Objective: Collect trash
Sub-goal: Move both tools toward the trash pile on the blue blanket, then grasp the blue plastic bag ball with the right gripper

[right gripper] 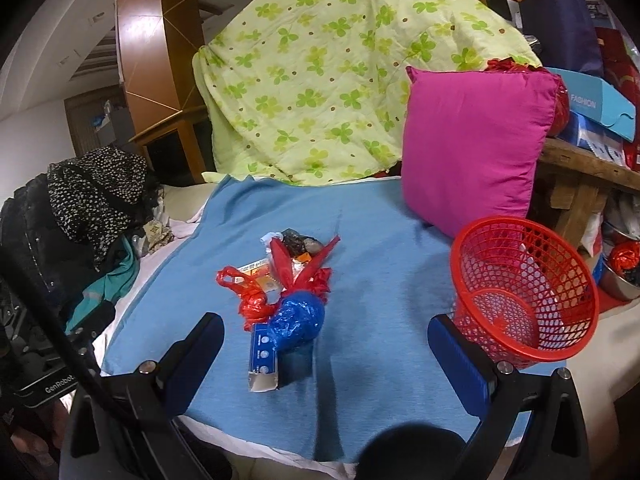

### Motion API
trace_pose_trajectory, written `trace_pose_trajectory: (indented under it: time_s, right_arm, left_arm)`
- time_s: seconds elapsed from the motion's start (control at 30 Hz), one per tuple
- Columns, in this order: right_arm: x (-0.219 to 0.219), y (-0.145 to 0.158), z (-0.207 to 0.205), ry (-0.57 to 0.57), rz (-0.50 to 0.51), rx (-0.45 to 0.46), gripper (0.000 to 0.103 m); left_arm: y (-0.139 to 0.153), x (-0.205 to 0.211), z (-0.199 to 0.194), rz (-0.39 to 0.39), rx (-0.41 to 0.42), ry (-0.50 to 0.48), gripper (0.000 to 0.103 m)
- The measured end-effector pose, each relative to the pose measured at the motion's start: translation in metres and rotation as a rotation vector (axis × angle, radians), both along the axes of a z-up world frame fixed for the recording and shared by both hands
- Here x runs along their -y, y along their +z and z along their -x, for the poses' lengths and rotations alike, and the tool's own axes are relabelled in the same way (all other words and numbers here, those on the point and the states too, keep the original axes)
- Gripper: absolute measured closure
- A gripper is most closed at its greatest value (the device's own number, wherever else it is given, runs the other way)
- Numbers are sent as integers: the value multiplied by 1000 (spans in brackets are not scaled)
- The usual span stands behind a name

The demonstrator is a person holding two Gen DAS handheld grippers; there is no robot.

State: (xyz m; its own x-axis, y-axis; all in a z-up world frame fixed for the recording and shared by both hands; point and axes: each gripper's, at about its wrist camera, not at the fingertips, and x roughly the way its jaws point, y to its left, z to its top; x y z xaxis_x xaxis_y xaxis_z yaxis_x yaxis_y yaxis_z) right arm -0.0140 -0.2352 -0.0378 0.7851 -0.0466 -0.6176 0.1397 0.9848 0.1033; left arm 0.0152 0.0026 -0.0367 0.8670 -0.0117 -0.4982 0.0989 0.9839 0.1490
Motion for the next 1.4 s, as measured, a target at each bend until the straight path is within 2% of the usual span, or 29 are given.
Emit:
trace_pose_trajectory:
  time_s: [0.37, 0.67, 0.97, 1.3, 1.4]
  right_arm:
    - [-5, -3, -9, 40, -2, -3, 0]
    - [-5, -14, -26, 66, -8, -21, 0]
    - [8, -28, -52, 84, -69, -52, 3]
    - [4, -44, -76, 122, -138, -97, 12]
    - [6, -48, -82, 123, -164, -104, 12]
  left_arm:
    - [-4, -2, -5, 1, -15, 1, 0]
    - [-18, 2, -16, -10, -48, 1, 0]
    - [-35, 8, -32, -22, -94, 3, 0]
    - [-40, 10, -39, -26, -105, 13, 0]
    - [-42, 8, -41, -25, -109, 15, 0]
